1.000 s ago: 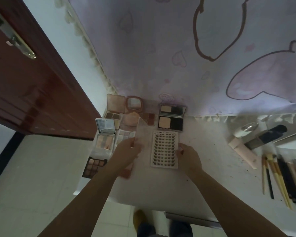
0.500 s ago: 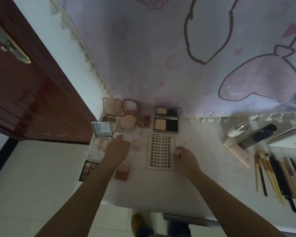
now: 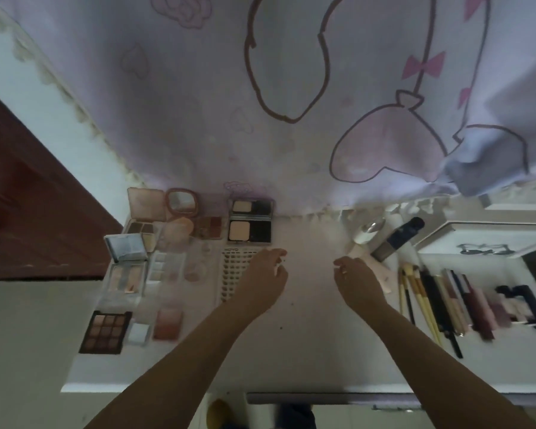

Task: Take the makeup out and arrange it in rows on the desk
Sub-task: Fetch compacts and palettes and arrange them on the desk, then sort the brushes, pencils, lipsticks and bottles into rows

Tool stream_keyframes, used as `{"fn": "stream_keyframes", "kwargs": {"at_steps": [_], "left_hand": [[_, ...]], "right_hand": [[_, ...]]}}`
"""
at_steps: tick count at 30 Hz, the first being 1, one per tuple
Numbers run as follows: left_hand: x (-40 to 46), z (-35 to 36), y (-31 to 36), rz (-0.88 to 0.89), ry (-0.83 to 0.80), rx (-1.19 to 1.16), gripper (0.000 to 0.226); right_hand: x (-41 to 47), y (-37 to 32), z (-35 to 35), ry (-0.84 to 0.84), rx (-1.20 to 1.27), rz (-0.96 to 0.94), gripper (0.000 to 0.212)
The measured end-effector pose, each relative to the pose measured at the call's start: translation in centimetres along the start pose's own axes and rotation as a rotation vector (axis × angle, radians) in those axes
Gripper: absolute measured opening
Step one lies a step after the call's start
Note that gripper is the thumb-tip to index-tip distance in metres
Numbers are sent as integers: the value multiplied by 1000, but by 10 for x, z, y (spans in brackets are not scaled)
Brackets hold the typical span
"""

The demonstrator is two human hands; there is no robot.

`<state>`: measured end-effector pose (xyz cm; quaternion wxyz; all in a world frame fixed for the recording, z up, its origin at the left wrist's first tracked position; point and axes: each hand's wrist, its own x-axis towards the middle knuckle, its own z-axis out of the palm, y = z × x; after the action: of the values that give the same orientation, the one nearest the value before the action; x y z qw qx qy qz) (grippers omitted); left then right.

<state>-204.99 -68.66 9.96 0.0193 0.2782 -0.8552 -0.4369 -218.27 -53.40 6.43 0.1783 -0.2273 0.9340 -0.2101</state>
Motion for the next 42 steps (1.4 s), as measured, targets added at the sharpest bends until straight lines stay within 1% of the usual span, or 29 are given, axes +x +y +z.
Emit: {"fn": "stream_keyframes", "kwargs": {"at_steps": [2, 4, 6, 8, 9, 11, 12, 14, 16, 19, 21, 22, 23, 24, 26, 27, 29, 31, 32, 34, 37, 39, 41, 42], "left_hand": [[14, 39, 21, -22, -147, -48, 35], [28, 71, 39, -96, -271, -86, 37], [42, 98, 53, -194, -335, -121, 40], [53, 119, 62, -314, -350, -208, 43], [57, 128, 65, -386, -347, -304, 43], [62, 138, 70, -496, -317, -549, 34], [63, 141, 72, -520, -293, -630, 29], [64, 143, 73, -527, -257, -662, 26], [60, 142, 71, -510, -216, -584, 30], [51, 132, 64, -460, -163, -436, 41], [42, 121, 60, -374, -152, -316, 38], [36, 115, 56, -295, -151, -219, 33], [30, 109, 52, -192, -144, -99, 30], [23, 104, 47, -76, -129, 39, 30], [6, 90, 34, 117, -84, 321, 33], [-2, 81, 27, 175, -65, 446, 34], [-16, 61, 14, 260, -53, 627, 35], [-29, 41, 4, 309, -51, 663, 35], [-35, 32, 0, 291, -48, 606, 33], [-49, 12, -8, 205, -54, 401, 26], [-63, -13, -16, 142, -116, 212, 15], [-71, -29, -22, 52, -210, 25, 18], [-80, -46, -33, -97, -376, -239, 26], [-85, -53, -40, -189, -469, -404, 26]], "right_hand": [[4, 30, -21, 29, -96, -3, 26], [9, 51, -31, 31, -199, -26, 25], [13, 61, -33, 14, -222, -25, 21], [18, 65, -31, -2, -259, -31, 20], [20, 68, -29, -14, -280, -47, 22], [27, 74, -27, -81, -314, -72, 26], [30, 77, -26, -127, -271, -54, 29], [32, 78, -27, -234, -40, 36, 32], [29, 78, -25, -324, 208, 113, 29], [21, 69, -23, -438, 487, 222, 26], [17, 58, -27, -479, 718, 294, 31], [15, 51, -30, -492, 788, 319, 38], [12, 43, -34, -510, 811, 337, 48], [10, 34, -38, -534, 783, 341, 57], [5, 15, -44, -599, 628, 316, 67], [3, 5, -46, -633, 532, 293, 66], [-1, -14, -47, -689, 390, 255, 55], [-7, -32, -45, -719, 377, 213, 40], [-11, -40, -44, -720, 383, 171, 34], [-23, -58, -42, -717, 330, 6, 25], [-39, -79, -43, -639, 98, -322, 11], [-48, -89, -43, -575, 25, -458, 14], [-57, -95, -42, -546, 50, -524, 14], [-61, -97, -41, -522, 82, -547, 11]]}}
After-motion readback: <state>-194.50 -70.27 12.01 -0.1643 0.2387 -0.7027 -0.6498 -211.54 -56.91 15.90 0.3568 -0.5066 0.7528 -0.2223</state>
